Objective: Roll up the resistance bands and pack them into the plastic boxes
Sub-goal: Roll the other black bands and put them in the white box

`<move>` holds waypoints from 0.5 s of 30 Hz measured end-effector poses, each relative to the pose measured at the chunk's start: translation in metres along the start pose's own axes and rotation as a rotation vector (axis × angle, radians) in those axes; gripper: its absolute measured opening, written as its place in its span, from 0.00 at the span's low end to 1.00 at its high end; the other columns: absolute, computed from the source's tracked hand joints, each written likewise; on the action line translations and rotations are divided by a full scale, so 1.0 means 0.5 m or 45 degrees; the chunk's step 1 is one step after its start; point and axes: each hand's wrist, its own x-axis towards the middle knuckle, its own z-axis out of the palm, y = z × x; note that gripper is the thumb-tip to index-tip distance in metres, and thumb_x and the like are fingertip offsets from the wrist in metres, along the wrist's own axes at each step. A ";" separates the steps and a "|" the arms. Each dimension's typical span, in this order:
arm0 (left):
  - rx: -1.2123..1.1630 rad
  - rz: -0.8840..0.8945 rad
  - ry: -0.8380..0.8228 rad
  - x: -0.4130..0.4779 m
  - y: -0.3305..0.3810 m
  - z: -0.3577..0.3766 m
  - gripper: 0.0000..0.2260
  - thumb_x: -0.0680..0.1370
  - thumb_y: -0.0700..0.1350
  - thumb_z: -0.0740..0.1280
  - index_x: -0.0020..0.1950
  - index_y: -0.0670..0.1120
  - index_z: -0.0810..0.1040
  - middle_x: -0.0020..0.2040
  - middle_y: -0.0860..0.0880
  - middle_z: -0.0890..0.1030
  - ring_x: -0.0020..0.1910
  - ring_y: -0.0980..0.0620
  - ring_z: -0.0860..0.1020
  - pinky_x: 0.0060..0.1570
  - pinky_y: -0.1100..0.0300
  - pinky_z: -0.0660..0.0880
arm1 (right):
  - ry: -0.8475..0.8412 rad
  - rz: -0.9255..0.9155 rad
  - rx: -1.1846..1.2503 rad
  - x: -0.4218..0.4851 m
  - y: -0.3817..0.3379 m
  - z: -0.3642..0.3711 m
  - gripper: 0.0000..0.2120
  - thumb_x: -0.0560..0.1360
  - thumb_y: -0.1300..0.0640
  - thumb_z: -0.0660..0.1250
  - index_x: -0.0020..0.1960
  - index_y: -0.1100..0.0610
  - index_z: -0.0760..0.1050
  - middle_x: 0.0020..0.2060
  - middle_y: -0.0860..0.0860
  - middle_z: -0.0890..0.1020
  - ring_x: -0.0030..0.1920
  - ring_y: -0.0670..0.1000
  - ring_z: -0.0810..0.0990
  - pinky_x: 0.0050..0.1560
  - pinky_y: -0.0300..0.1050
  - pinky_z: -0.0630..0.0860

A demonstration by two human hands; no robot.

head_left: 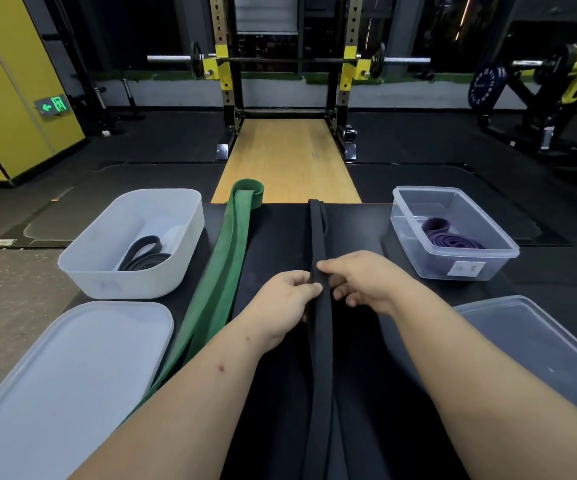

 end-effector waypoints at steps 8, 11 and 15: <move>-0.001 0.035 0.164 -0.019 0.002 0.026 0.15 0.81 0.49 0.67 0.67 0.53 0.75 0.52 0.47 0.86 0.49 0.40 0.84 0.51 0.43 0.82 | 0.213 -0.156 0.318 -0.038 -0.009 0.033 0.20 0.78 0.60 0.72 0.69 0.57 0.75 0.43 0.55 0.85 0.39 0.50 0.81 0.37 0.46 0.78; 0.013 -0.002 0.217 -0.029 -0.003 0.036 0.19 0.81 0.47 0.68 0.72 0.49 0.72 0.52 0.46 0.86 0.49 0.42 0.85 0.51 0.43 0.83 | 0.186 -0.056 0.268 -0.065 -0.001 0.046 0.19 0.79 0.60 0.71 0.69 0.57 0.73 0.52 0.58 0.85 0.46 0.54 0.85 0.42 0.49 0.82; -0.072 -0.097 0.176 -0.053 0.001 0.045 0.22 0.81 0.41 0.67 0.75 0.42 0.69 0.52 0.41 0.85 0.44 0.46 0.85 0.41 0.54 0.82 | 0.163 -0.009 0.241 -0.106 0.013 0.047 0.19 0.79 0.62 0.71 0.68 0.56 0.73 0.53 0.59 0.84 0.46 0.55 0.86 0.43 0.51 0.84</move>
